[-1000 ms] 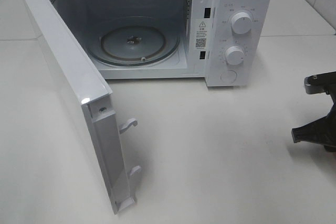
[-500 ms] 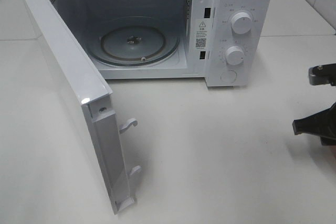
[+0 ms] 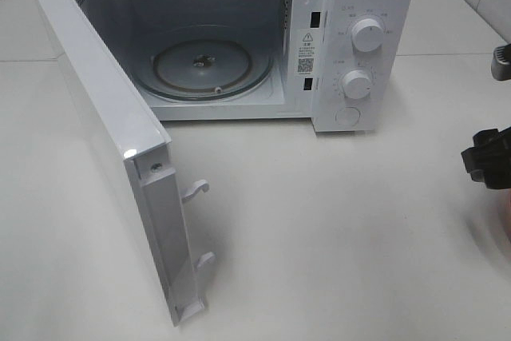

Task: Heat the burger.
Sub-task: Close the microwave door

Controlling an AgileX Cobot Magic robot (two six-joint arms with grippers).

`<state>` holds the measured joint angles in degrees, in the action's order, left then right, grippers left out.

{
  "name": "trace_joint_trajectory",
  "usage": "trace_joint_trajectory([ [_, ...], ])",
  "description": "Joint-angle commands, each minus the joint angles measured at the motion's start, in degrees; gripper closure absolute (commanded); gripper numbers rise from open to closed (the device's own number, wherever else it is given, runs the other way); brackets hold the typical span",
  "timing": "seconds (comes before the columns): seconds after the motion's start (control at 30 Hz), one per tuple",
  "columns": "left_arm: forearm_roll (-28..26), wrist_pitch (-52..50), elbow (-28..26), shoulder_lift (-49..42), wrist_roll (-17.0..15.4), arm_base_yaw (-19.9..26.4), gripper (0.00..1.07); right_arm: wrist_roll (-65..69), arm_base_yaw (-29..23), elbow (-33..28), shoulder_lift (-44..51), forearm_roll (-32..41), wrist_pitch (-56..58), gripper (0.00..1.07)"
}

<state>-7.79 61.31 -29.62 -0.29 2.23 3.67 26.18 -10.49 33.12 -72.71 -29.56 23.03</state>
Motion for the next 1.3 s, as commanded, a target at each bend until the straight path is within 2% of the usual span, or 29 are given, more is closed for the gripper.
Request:
trace_joint_trajectory([
  [0.03,0.0,-0.1,0.2,-0.7,-0.1,0.1,0.09,-9.6,0.3,0.1,3.1,9.5,1.5,0.18],
  [0.07,0.0,-0.1,0.2,-0.7,-0.1,0.1,0.09,-12.4,0.3,0.1,5.4,14.3,2.7,0.19],
  [0.17,0.0,-0.1,0.2,-0.7,-0.1,0.1,0.09,-13.3,0.3,0.1,6.4,15.6,3.0,0.19],
  [0.23,0.0,-0.1,0.2,-0.7,-0.1,0.1,0.09,-16.7,0.2,0.1,10.9,20.1,4.4,0.22],
  [0.43,0.0,-0.1,0.2,-0.7,-0.1,0.1,0.09,-20.6,0.2,0.1,15.6,24.7,5.9,0.23],
  [0.77,0.0,-0.1,0.2,-0.7,-0.1,0.1,0.09,-23.6,0.2,0.1,23.8,29.3,11.3,0.25],
  [1.3,0.0,-0.1,0.2,-0.7,-0.1,0.1,0.09,-23.9,0.3,0.0,50.9,29.2,29.3,0.29],
])
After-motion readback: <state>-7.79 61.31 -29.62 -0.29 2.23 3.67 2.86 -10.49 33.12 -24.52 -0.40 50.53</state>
